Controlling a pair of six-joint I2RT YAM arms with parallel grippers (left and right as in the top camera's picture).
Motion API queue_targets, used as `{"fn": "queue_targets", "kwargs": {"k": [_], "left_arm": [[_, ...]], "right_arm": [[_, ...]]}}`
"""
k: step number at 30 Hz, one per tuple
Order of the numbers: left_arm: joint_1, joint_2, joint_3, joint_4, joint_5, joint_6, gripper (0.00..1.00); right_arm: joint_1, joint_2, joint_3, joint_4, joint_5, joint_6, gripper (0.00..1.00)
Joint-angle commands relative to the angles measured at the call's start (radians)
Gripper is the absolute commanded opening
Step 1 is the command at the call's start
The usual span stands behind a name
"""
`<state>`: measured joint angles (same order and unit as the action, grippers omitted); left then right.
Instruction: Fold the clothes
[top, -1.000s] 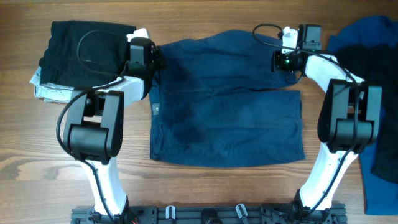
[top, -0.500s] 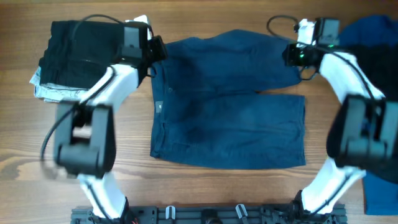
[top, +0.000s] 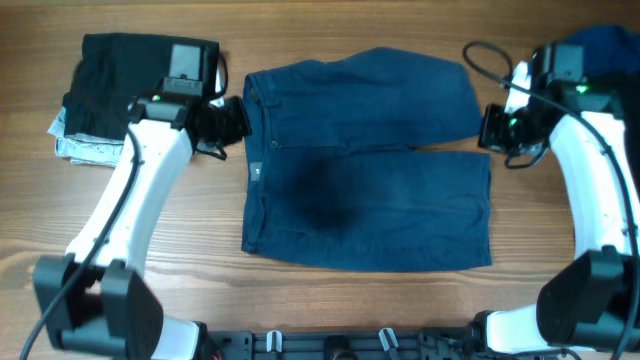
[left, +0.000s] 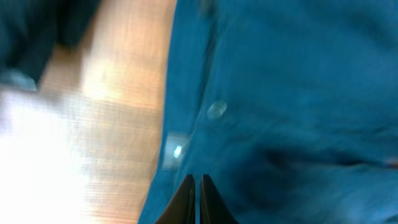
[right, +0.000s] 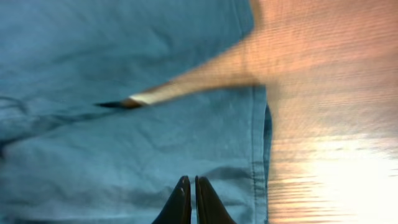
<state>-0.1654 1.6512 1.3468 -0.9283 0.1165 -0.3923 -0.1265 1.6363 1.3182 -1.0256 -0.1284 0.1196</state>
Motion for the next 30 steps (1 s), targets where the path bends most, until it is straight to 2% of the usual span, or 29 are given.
{"fn": "queue_targets", "kwargs": {"k": [1, 9, 11, 20, 24, 26, 30], "left_arm": [[-0.001, 0.054, -0.008, -0.063, 0.086, -0.011, 0.04], [-0.002, 0.152, -0.012, -0.148, 0.117, 0.002, 0.04], [-0.005, 0.172, -0.039, -0.150, 0.151, 0.042, 0.04], [-0.012, 0.175, -0.137, -0.131, 0.160, 0.071, 0.04], [-0.012, 0.124, -0.131, -0.129, 0.160, 0.071, 0.04], [-0.012, 0.080, -0.131, -0.146, 0.159, 0.071, 0.04], [-0.012, 0.010, -0.131, -0.212, 0.156, 0.050, 0.04]], "right_arm": [[-0.005, 0.019, -0.138, 0.100, 0.032, 0.090, 0.04], [-0.006, 0.093, -0.299, 0.301, 0.058, 0.143, 0.05], [-0.006, 0.126, -0.302, 0.338, 0.077, 0.143, 0.06], [-0.006, 0.164, -0.275, 0.508, 0.043, 0.064, 0.04], [-0.006, 0.117, -0.190, 0.381, 0.031, 0.067, 0.05], [-0.006, 0.071, -0.136, 0.253, 0.033, 0.069, 0.06], [-0.006, -0.038, -0.108, 0.034, 0.043, 0.175, 0.12]]}}
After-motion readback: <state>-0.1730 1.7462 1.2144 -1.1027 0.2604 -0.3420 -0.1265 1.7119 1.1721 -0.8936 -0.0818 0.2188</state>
